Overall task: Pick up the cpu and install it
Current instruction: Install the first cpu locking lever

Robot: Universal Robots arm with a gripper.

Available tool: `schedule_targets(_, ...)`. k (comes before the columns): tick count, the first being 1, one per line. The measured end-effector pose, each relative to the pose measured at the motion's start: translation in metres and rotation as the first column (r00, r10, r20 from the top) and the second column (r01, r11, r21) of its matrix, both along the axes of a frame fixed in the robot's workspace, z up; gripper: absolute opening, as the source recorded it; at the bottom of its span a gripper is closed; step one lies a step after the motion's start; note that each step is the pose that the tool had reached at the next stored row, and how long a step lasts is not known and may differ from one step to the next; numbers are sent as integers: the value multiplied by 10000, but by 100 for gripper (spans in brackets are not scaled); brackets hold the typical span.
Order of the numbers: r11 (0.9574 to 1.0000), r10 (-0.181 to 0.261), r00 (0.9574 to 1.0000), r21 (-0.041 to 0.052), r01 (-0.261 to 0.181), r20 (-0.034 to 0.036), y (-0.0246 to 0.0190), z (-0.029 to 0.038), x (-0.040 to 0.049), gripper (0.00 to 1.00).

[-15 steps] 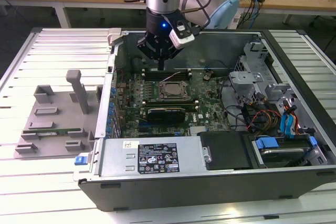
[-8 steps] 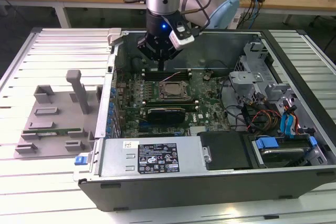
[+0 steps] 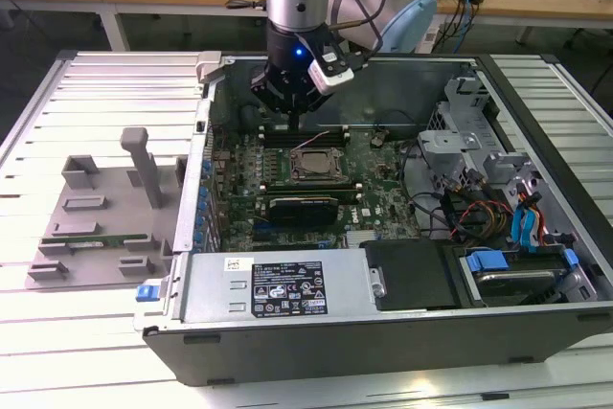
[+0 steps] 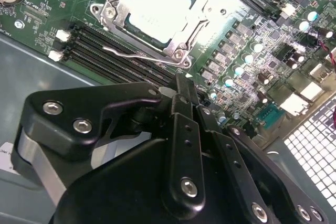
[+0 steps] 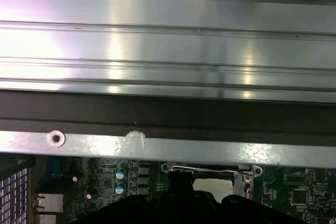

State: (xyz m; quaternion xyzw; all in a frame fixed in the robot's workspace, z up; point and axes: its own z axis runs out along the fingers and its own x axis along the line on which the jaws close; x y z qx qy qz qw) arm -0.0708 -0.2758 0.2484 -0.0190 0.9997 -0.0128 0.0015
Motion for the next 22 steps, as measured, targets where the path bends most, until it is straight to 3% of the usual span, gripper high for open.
schedule_targets(13, 10000, -1, 10000, 6, 1, -1, 5, -154, 28, 11)
schedule_targets(14, 10000, -1, 10000, 85, 1, -1, 4, -158, 31, 11)
schedule_targets(16, 9994, -3, 10000, 349, 3, -1, -9, -162, 30, 11)
schedule_targets(17, 9980, -4, 10000, 631, 4, 0, -36, -165, 31, 11)
schedule_targets(18, 9965, -5, 10000, 834, 5, 0, -66, -168, 31, 11)
schedule_targets(19, 9952, -6, 10000, 975, 6, -1, -92, -169, 30, 11)
schedule_targets(22, 9924, -5, 10000, 1228, 5, 1, -130, -176, 32, 11)
